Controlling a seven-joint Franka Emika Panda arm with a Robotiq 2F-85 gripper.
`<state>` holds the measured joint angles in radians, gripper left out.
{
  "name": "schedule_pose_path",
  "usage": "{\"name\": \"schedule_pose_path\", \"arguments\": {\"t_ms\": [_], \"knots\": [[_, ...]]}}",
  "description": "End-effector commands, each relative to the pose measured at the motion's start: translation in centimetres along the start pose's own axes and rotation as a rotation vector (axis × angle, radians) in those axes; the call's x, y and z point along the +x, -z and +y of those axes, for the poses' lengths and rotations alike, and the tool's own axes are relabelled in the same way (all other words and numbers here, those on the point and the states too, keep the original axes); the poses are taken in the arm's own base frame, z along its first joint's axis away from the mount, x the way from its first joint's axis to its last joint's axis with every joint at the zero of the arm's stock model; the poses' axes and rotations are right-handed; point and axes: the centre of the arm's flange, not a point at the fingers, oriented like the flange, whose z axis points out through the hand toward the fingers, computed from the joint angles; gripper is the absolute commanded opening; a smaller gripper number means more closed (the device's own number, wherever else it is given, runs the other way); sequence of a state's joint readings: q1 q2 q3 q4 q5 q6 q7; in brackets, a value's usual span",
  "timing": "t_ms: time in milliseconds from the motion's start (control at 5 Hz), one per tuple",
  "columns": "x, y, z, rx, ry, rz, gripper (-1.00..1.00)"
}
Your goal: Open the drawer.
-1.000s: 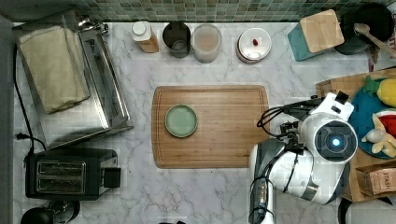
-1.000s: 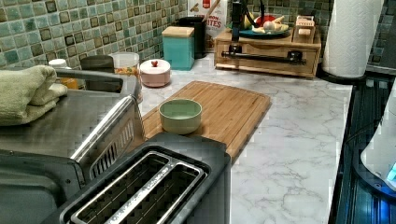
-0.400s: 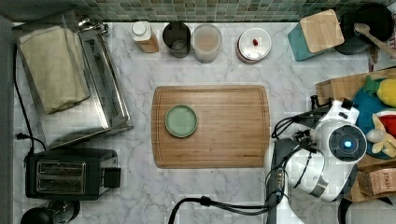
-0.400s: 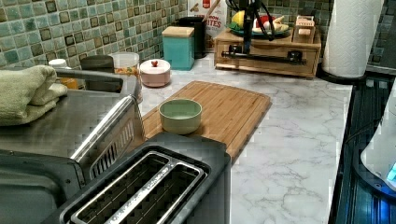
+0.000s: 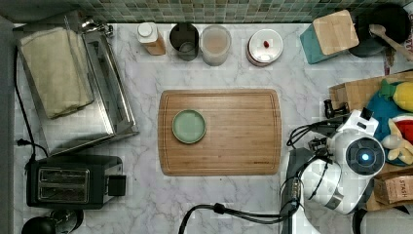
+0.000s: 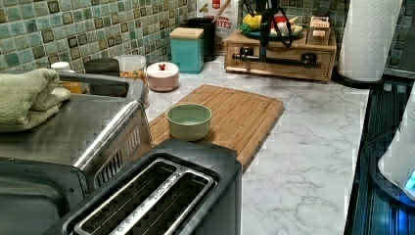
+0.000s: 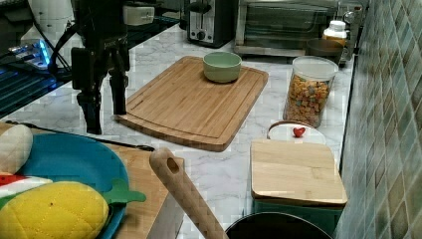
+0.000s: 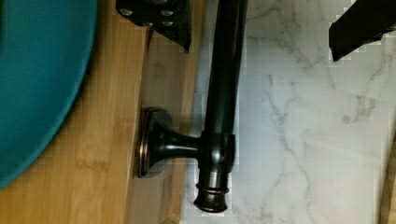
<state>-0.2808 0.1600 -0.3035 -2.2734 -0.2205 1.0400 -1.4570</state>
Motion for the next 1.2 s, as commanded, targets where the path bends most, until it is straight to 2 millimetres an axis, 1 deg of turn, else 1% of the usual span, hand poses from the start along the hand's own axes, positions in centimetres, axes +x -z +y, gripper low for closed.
{"name": "schedule_pose_path", "arguments": {"t_ms": [200,400,600,800,1000,1200], "knots": [[-3.3,-2.4,3.3,0.001,-0.147,0.009,1.00],[-3.6,-3.0,2.4,0.026,-0.175,0.005,1.00],[-3.3,-2.8,0.9,0.008,-0.228,0.000,1.00],[-2.9,-3.9,0.5,-0.007,-0.197,0.026,1.00],[-1.6,-5.5,-0.5,0.004,-0.159,0.053,1.00],[-0.7,-6.2,-1.4,-0.005,-0.152,0.058,1.00]]}}
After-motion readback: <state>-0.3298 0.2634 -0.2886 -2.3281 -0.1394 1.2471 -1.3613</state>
